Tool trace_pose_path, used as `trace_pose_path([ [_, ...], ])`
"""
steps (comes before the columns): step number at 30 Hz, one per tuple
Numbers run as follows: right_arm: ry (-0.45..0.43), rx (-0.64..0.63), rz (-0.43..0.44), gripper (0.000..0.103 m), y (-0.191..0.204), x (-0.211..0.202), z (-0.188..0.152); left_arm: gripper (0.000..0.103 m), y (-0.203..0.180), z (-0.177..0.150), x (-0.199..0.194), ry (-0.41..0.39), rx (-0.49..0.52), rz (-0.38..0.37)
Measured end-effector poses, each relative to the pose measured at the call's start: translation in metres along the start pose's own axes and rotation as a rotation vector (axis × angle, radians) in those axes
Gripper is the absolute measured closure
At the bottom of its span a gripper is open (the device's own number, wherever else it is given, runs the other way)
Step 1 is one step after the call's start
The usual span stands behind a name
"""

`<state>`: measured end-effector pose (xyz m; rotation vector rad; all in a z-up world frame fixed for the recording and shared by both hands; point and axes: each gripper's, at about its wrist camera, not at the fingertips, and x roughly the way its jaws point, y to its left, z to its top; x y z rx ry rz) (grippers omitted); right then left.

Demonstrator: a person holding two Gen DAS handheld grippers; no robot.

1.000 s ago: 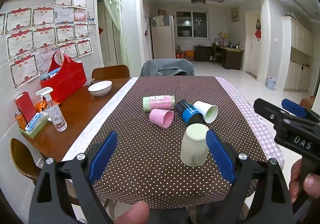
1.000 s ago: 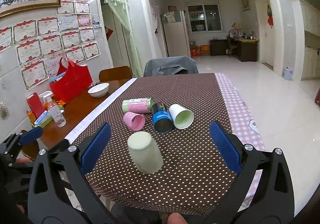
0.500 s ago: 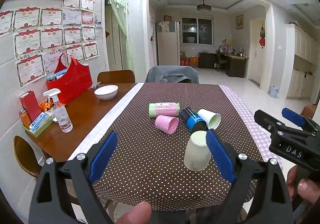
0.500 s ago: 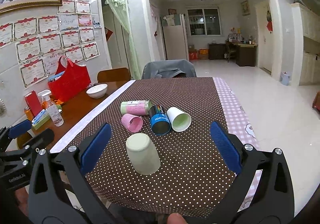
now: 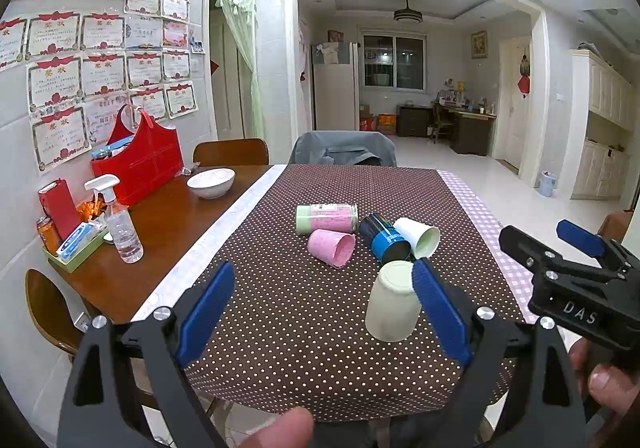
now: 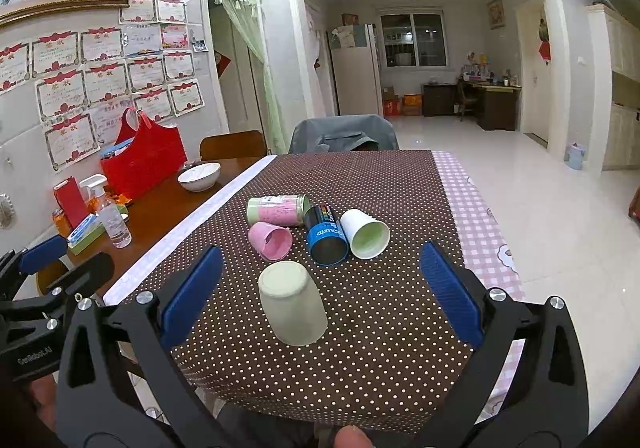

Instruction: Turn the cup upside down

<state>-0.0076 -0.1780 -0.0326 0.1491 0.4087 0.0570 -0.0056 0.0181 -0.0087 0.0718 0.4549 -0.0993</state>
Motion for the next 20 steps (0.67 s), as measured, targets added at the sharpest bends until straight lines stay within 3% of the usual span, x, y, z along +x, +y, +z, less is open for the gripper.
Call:
trace_pose_path([
  [20, 0.003, 0.005, 0.016, 0.006, 0.0016, 0.0012, -0.0008, 0.014, 0.0018, -0.0004, -0.0032, -0.02, 0.004, 0.041],
])
